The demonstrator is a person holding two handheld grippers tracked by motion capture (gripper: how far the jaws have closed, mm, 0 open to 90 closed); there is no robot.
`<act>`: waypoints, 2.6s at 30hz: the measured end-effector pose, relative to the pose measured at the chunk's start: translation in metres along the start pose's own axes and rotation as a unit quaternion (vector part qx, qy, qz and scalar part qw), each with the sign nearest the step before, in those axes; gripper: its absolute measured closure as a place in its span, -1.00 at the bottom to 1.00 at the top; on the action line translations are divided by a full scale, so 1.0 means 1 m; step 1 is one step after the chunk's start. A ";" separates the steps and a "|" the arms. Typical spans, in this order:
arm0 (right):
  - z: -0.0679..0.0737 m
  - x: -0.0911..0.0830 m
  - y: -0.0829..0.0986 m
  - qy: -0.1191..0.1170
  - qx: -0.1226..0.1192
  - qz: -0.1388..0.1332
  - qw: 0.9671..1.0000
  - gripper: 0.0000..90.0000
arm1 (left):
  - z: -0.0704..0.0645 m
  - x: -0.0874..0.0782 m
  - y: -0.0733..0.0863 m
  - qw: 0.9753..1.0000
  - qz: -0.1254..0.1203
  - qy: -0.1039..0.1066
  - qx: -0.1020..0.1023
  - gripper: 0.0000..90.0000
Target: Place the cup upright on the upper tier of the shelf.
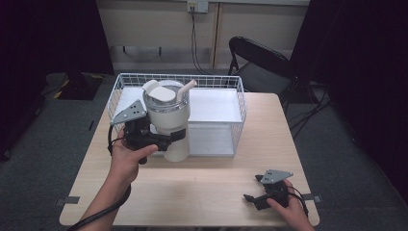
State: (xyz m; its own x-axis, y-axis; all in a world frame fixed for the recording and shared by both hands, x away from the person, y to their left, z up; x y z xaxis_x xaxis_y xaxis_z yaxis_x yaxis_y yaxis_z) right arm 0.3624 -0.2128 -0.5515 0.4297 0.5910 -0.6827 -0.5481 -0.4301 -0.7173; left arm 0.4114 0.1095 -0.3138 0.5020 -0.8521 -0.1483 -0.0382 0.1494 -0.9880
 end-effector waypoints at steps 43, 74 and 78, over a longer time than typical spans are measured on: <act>0.000 0.000 0.000 0.000 0.000 -0.001 1.000 -0.75 | 0.033 0.001 -0.044 1.000 0.005 -0.023 -0.001 -0.78; 0.000 0.000 0.000 0.000 0.000 -0.001 1.000 -0.75 | 0.062 -0.006 -0.058 0.998 0.003 -0.059 -0.005 -0.78; 0.000 0.000 -0.001 0.000 0.000 0.000 1.000 -0.76 | 0.065 -0.007 -0.064 0.998 0.007 -0.063 -0.002 -0.78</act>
State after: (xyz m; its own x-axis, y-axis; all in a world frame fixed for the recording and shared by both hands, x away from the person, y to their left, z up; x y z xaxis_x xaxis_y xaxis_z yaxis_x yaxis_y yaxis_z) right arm 0.3630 -0.2124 -0.5515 0.4298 0.5918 -0.6819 -0.5484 -0.4289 -0.7178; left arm 0.4666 0.1380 -0.2464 0.6060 -0.7799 -0.1565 -0.0497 0.1593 -0.9860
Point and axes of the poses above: each handheld gripper's, and its own axes: x roughly forward along the jaws, y roughly out of its underside, z roughly to its left, the point moved 7 cm from there along x, roughly forward along the jaws, and after that the axes turned 11 degrees about x, right-handed, at the moved point
